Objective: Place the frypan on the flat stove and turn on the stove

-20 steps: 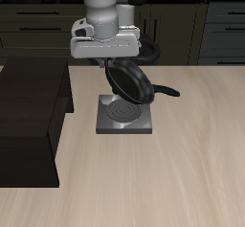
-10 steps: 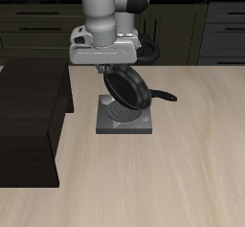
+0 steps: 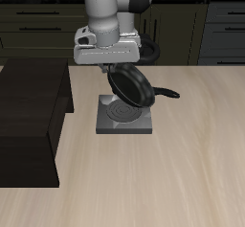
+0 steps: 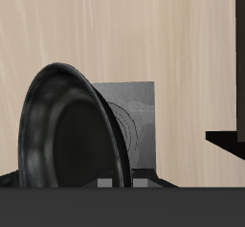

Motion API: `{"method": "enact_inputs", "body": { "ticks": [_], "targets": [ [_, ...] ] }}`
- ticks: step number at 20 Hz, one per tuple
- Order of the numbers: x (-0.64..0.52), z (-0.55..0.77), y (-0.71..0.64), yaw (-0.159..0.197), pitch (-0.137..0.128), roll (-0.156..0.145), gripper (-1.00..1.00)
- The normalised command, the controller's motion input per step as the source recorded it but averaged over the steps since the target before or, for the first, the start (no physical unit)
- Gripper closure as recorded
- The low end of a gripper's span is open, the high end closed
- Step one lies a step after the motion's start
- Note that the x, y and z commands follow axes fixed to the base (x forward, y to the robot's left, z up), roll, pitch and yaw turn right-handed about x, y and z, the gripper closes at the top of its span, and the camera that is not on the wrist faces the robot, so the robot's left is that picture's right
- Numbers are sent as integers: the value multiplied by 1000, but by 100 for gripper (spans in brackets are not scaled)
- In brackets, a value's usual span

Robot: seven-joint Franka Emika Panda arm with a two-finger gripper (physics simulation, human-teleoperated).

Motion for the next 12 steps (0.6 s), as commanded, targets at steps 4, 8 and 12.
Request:
{"method": "enact_inputs", "body": {
  "ticks": [4,8,12],
  "targets": [
    [-40,-19,19,15,-7,4,100],
    [17,-43,-21,11,1,-1,100],
    [78,-105,-76,-1,14,-24,100]
  ]
}}
